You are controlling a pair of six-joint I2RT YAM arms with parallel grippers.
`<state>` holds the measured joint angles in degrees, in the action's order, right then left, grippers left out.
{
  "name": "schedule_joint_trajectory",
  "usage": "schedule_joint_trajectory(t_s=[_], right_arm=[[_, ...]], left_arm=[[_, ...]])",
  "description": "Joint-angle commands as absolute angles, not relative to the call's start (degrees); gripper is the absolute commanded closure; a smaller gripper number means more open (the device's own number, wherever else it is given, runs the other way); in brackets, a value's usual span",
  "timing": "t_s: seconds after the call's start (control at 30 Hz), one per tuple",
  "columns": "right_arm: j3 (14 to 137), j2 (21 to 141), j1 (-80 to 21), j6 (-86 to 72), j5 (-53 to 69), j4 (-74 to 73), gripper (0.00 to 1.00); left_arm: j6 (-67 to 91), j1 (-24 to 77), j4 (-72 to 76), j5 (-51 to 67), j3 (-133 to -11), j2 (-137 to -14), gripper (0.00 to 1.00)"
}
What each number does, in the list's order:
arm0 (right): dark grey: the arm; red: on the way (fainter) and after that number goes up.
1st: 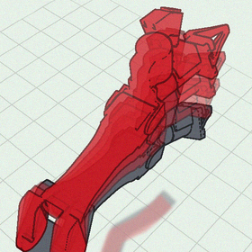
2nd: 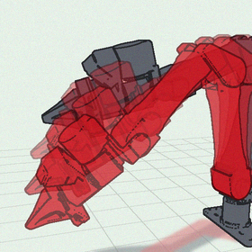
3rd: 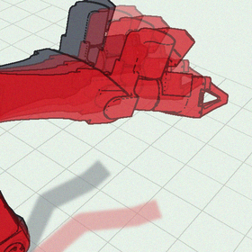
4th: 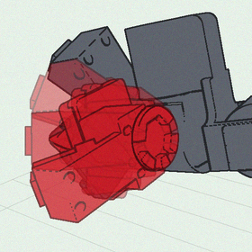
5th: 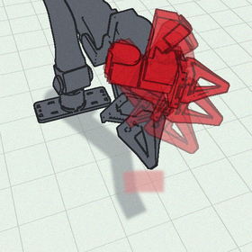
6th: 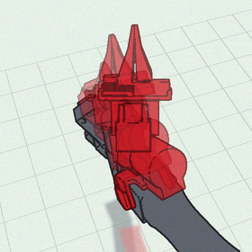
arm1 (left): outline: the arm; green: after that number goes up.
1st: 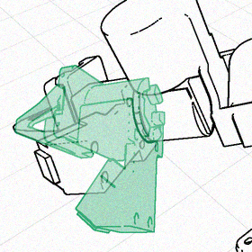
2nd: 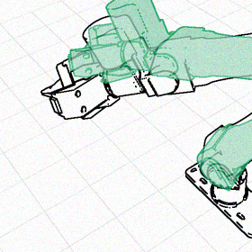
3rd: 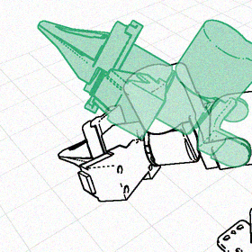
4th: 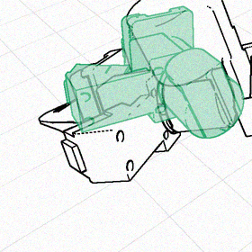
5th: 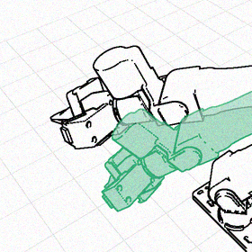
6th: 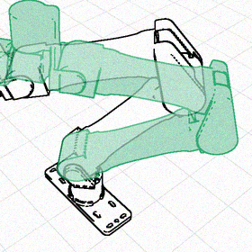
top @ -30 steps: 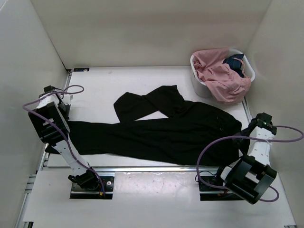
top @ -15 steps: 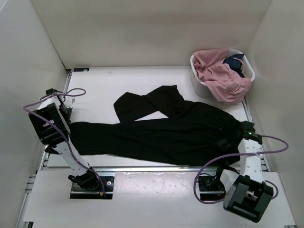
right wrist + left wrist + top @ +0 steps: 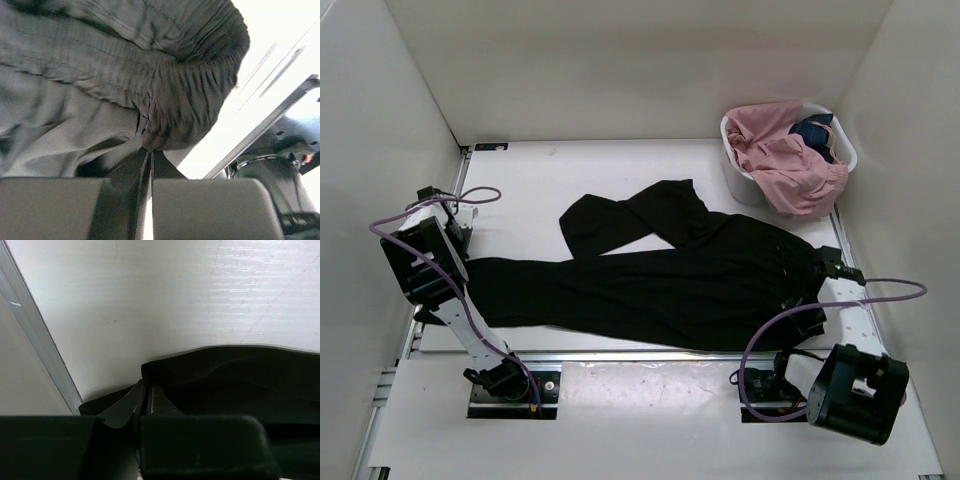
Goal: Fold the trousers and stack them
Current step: Flatten the trousers out
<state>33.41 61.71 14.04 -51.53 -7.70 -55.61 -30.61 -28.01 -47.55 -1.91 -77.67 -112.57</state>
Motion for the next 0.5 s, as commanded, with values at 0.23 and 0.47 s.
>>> schedule_joint_trajectory(t_s=[0.23, 0.47], right_arm=[[39.1, 44.9, 13.7, -55.2, -19.7, -73.2, 1.00], [42.0, 48.8, 14.4, -60.5, -23.5, -79.3, 1.00]], left_arm=[[-30.7, -29.5, -47.2, -5.7, -80.2, -112.0, 0.86], [-30.7, -29.5, -47.2, -6.9, -81.2, -113.1, 0.86]])
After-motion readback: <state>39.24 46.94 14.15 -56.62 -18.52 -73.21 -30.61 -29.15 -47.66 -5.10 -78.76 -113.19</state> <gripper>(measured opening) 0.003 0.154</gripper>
